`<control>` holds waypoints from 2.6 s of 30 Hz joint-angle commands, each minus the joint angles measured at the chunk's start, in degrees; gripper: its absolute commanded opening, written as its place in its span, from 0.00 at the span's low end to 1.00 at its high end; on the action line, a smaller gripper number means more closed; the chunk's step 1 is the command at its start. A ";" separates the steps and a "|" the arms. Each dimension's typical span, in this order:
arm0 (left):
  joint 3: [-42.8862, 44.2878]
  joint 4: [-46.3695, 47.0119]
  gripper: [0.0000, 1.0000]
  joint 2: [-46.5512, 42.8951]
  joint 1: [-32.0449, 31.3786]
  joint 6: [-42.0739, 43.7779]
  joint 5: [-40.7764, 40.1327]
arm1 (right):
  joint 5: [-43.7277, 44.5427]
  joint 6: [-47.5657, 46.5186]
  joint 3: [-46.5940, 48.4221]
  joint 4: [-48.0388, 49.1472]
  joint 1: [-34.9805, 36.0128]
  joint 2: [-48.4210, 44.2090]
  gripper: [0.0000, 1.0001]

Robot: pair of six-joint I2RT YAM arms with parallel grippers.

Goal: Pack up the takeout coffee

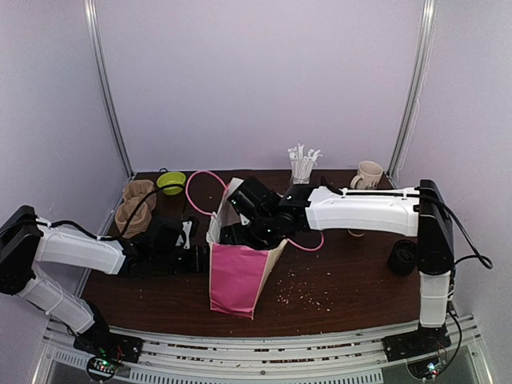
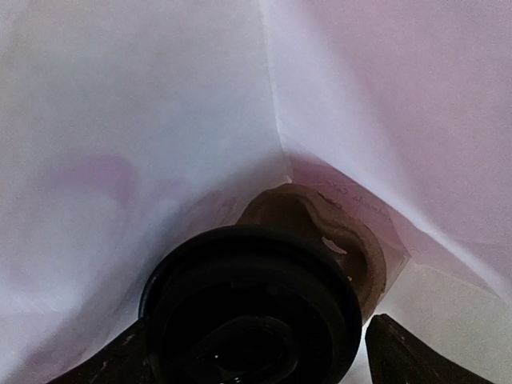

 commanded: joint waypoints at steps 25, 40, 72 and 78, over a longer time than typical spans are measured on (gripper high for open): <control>0.00 2.09 0.63 -3.45 -0.66 1.73 0.71 | 3.29 1.14 4.16 -12.37 0.90 -7.56 1.00; -0.15 -0.07 0.78 -6.43 -0.64 2.82 -0.94 | 4.90 0.88 7.19 -17.61 1.14 -12.35 1.00; 14.05 -22.44 0.89 -23.03 -0.63 6.77 -10.46 | 13.85 -2.74 16.43 -25.12 -1.00 -23.46 1.00; 19.98 -32.50 0.93 -31.03 -0.67 8.04 -12.34 | 11.75 -8.03 8.95 -20.90 -7.03 -27.51 1.00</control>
